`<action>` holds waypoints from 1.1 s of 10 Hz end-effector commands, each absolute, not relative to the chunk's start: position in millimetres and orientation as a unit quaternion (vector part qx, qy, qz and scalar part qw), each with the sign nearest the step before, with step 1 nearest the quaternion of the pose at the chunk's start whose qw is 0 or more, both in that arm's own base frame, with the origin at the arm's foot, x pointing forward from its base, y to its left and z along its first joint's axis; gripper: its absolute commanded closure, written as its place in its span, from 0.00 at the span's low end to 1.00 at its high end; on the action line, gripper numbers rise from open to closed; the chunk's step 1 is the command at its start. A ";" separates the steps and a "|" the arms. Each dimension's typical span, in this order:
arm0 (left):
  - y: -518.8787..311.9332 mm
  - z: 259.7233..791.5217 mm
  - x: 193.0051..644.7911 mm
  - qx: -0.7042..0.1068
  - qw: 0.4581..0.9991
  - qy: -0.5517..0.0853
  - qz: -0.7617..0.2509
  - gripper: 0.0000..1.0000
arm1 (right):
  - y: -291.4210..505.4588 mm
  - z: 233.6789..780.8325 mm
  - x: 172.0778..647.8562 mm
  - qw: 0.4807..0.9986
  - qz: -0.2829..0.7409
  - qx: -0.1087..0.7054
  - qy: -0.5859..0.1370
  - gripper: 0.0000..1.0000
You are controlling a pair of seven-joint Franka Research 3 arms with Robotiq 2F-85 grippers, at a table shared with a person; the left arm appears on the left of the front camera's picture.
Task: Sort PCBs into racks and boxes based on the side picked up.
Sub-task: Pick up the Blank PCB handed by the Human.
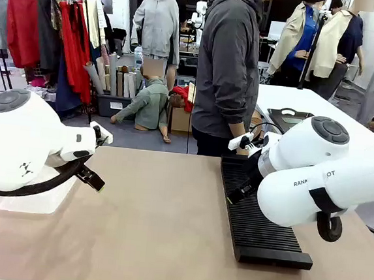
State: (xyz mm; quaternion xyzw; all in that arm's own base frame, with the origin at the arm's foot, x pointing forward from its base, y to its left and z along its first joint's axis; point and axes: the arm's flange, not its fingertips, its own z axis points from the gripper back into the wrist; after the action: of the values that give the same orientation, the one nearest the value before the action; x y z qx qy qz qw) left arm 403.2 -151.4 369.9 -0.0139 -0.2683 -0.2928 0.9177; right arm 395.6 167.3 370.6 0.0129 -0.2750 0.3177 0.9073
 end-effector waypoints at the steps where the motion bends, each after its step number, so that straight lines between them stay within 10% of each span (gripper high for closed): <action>1: -151.5 370.1 403.1 -0.014 0.918 -0.269 -0.293 0.00 | 167.3 370.6 395.6 0.907 0.318 0.013 -0.275 0.00; 11: -151.5 369.9 403.1 -0.014 0.918 -0.268 -0.293 0.00 | 167.3 370.5 395.6 0.907 0.318 0.013 -0.275 0.00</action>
State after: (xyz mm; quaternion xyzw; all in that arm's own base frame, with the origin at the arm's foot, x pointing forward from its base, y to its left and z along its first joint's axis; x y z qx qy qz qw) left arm 403.1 -151.5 369.9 -0.0139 -0.2683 -0.2928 0.9176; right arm 395.6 167.3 370.5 0.0128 -0.2749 0.3177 0.9074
